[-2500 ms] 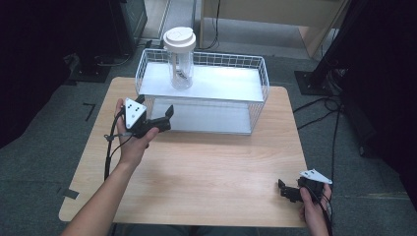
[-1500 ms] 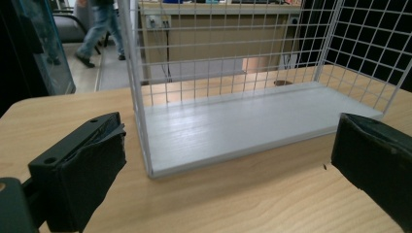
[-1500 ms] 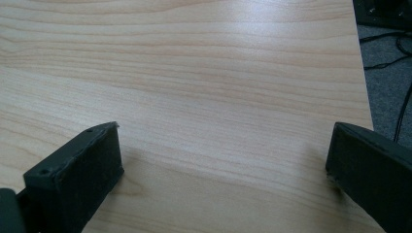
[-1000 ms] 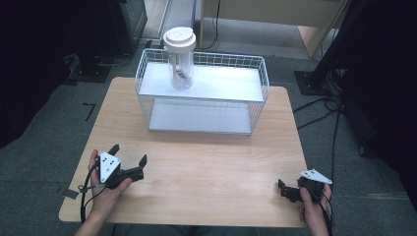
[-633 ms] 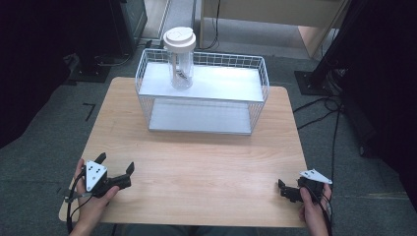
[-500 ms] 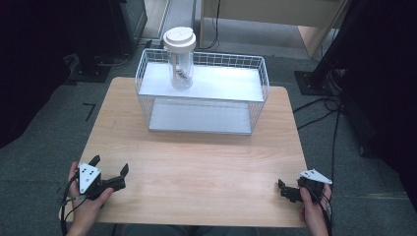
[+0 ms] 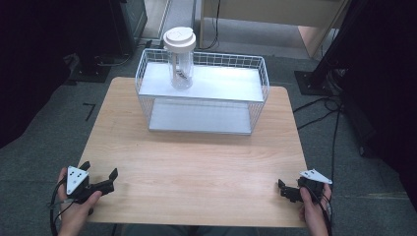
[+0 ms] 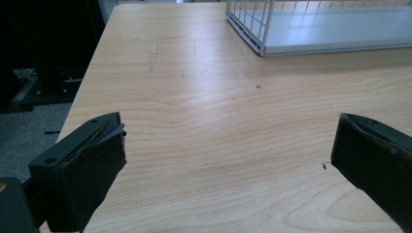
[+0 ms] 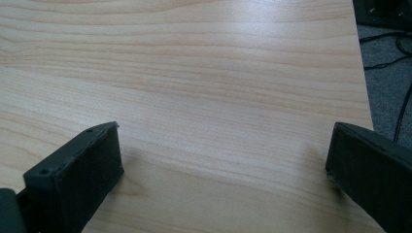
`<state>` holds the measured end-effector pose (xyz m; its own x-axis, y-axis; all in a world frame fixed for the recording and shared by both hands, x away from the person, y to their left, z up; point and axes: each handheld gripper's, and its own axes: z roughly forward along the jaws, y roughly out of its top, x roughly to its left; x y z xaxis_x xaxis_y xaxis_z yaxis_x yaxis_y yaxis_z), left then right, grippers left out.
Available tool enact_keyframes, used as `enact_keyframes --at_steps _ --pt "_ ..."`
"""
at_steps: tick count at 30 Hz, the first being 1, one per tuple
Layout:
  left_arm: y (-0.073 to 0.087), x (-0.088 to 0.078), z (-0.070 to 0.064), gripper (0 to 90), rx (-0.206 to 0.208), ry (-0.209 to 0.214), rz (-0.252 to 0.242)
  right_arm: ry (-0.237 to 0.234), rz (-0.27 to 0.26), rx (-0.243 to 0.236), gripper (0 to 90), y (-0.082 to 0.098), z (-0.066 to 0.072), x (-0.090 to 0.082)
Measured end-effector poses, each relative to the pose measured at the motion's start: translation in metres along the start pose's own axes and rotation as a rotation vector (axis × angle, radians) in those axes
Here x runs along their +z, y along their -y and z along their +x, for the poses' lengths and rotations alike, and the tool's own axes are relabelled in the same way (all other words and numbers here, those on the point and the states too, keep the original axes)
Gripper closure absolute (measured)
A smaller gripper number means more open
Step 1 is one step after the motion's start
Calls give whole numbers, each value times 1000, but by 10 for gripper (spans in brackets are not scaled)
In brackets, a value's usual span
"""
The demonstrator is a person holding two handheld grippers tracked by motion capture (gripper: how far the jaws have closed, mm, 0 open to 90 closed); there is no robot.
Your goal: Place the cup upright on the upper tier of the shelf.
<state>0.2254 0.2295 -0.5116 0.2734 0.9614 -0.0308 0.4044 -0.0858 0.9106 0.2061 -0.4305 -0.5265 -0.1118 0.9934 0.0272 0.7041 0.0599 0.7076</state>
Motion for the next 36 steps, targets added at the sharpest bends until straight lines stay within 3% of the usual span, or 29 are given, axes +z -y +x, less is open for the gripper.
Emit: enact_keyframes --at_steps 6,10,12,15,18,20,24,36 --pt "-2 5 -5 0 51 -5 67 0 0 0 0 0 0 0" --pt "-5 18 -11 6 122 -22 236 0 0 0 0 0 0 0" --pt "-5 19 -12 42 129 -27 251 0 0 -1 0 0 0 0" --pt "-6 24 -11 64 116 -29 294 0 0 0 0 0 0 0" --pt "-6 26 -7 64 74 -16 326 0 0 0 0 0 0 0" --pt "-6 29 -5 63 66 18 369 0 0 0 0 0 0 0" --pt "-6 30 -5 62 85 47 377 0 0 0 0 0 0 0" --pt "-6 30 -6 56 86 48 379 17 0 13 0 0 2 0"
